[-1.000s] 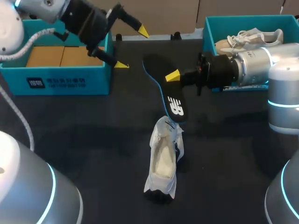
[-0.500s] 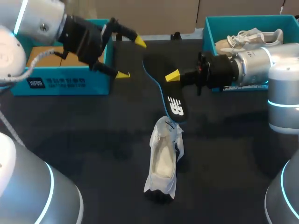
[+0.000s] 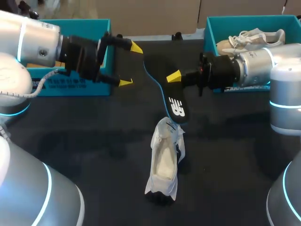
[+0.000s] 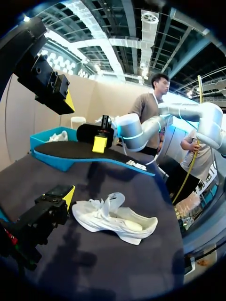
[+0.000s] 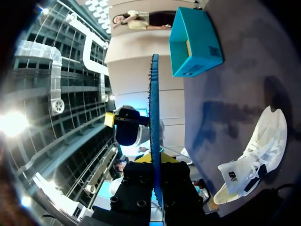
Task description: Take the shoe out of the shoebox, open the shoe tongue, remove and reinsert the insole, then place the shoe into the shoebox
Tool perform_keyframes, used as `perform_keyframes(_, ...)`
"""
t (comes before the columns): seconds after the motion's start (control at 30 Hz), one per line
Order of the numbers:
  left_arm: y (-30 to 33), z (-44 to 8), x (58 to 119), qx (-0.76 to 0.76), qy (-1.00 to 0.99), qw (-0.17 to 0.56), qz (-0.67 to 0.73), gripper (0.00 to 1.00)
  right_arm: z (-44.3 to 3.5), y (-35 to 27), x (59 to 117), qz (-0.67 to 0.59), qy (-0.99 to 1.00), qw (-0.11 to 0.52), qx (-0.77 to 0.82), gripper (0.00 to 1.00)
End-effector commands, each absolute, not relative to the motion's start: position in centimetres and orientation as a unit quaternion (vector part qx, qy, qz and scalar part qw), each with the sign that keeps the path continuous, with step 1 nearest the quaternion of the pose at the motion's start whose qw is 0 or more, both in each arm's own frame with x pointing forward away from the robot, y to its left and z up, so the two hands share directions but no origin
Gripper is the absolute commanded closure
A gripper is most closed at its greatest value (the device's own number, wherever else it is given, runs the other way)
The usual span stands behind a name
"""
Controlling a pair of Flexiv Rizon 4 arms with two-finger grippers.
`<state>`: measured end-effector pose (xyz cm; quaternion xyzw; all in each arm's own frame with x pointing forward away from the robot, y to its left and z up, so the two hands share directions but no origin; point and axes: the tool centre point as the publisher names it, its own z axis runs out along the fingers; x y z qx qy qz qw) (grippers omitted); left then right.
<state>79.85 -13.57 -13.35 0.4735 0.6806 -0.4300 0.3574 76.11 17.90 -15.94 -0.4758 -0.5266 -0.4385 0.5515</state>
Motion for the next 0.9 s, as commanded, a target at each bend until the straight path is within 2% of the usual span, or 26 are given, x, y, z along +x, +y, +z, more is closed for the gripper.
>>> perform_keyframes(0.03,-14.8,-16.0,80.2,0.451,0.685,0.387,-0.421,0.00,-16.0,18.0,76.0,-0.439,-0.526,0.551,-0.476,1.00)
perform_keyframes(0.2,-16.1,-18.3,80.5,0.441,0.668,0.396,-0.450,0.00,-16.0,18.0,76.0,-0.439,-0.526,0.551,-0.476,1.00)
perform_keyframes(0.6,-16.6,-17.9,80.6,0.432,0.653,0.392,-0.483,0.00,-16.0,18.0,76.0,-0.439,-0.526,0.551,-0.476,1.00)
perform_keyframes(0.7,-17.2,-18.3,80.8,0.423,0.644,0.413,-0.485,0.00,-16.0,18.0,76.0,-0.439,-0.526,0.551,-0.476,1.00)
perform_keyframes(0.77,-17.6,-18.3,80.8,0.420,0.641,0.429,-0.479,0.07,-16.0,18.0,76.0,-0.439,-0.526,0.551,-0.476,1.00)
perform_keyframes(0.87,-18.2,-18.1,80.7,0.420,0.631,0.445,-0.476,0.05,-16.0,18.0,76.0,-0.439,-0.526,0.551,-0.476,1.00)
perform_keyframes(0.9,-18.3,-18.0,80.7,0.420,0.628,0.453,-0.473,0.09,-16.0,18.0,76.0,-0.439,-0.526,0.551,-0.476,1.00)
